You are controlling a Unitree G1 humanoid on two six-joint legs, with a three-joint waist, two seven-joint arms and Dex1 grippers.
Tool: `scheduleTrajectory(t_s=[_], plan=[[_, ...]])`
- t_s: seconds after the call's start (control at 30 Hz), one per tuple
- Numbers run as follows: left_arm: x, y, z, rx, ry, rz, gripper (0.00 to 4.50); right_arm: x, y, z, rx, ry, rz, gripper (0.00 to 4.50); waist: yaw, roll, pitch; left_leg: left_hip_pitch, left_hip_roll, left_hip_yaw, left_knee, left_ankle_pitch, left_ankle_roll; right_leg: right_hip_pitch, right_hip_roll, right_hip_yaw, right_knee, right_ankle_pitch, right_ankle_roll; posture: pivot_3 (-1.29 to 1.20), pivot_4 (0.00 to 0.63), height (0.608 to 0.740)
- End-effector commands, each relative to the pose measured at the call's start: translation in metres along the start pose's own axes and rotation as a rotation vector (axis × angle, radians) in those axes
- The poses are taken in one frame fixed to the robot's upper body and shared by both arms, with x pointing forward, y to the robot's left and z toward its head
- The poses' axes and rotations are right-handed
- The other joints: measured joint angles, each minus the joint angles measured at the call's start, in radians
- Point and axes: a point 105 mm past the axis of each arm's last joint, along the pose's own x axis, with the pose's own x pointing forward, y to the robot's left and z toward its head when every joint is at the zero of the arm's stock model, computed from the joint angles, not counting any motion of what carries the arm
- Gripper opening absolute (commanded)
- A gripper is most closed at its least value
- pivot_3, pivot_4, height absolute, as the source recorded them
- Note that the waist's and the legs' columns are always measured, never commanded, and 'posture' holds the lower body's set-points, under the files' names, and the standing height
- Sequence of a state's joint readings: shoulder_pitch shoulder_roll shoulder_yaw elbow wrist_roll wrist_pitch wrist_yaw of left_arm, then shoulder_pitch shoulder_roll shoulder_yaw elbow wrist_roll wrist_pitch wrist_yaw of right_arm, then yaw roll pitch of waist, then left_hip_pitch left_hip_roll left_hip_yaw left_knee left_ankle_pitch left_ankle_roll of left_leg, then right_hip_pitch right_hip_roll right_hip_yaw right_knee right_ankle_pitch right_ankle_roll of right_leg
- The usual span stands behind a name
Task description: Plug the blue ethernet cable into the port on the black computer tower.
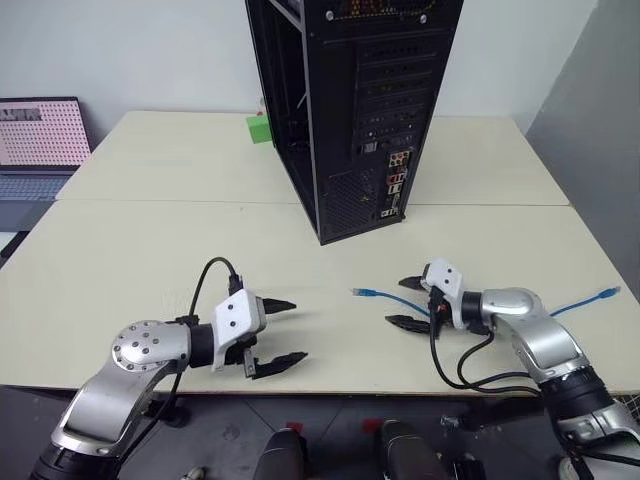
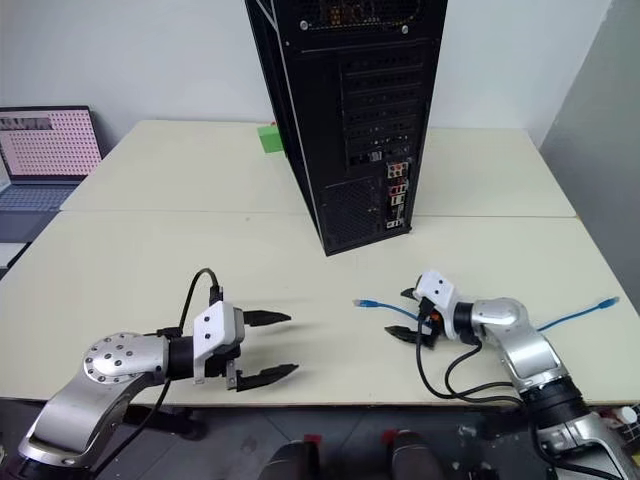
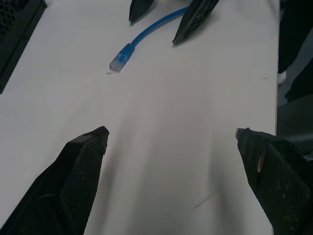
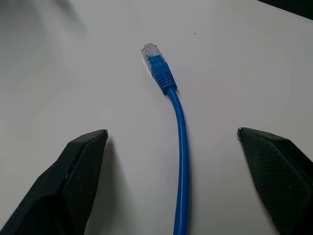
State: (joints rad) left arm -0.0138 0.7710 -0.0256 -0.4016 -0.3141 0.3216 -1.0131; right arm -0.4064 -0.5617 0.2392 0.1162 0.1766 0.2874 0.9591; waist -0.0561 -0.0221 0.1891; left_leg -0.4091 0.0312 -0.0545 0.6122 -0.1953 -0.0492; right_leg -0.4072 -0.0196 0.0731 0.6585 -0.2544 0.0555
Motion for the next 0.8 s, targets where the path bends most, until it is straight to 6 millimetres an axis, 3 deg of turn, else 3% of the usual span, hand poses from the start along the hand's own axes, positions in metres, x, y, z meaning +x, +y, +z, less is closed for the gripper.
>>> scheduleTrajectory(t_s=[0.03, 0.33, 0.57, 0.8], plan=[[0.003, -0.002, 0.011, 0.019, -0.04, -0.013, 4.5, 0.003, -0.004, 0.005, -0.043, -0.01, -0.001, 3.76, 0.0, 0.0, 0.0, 0.0, 0.0, 0.0, 0.0, 0.0, 0.0, 0.0, 0.0, 0.0, 0.0, 0.0, 0.0, 0.0, 0.15, 0.74], [0.011, 0.009, 0.009, 0.033, -0.02, -0.02, 4.5, 0.003, -0.008, 0.0, -0.056, 0.031, -0.011, 1.57, 0.0, 0.0, 0.0, 0.001, 0.0, 0.0, 0.0, 0.0, 0.0, 0.0, 0.0, 0.0, 0.001, 0.0, 0.0, 0.0, 0.15, 0.74], [0.026, 0.024, 0.017, 0.026, -0.051, -0.022, 4.5, 0.003, -0.004, 0.027, -0.096, -0.041, 0.001, 0.1, 0.001, 0.0, 0.0, 0.001, 0.0, -0.001, 0.001, 0.0, 0.0, 0.001, 0.0, 0.0, 0.002, 0.0, 0.0, 0.0, 0.15, 0.74], [0.044, 0.039, 0.021, 0.076, -0.052, -0.042, 4.5, 0.004, 0.02, 0.053, -0.153, -0.075, 0.092, 0.04, 0.002, 0.0, 0.0, 0.0, 0.0, -0.001, 0.0, 0.0, 0.0, 0.0, 0.001, -0.001, 0.002, 0.003, 0.006, 0.0, 0.15, 0.74]])
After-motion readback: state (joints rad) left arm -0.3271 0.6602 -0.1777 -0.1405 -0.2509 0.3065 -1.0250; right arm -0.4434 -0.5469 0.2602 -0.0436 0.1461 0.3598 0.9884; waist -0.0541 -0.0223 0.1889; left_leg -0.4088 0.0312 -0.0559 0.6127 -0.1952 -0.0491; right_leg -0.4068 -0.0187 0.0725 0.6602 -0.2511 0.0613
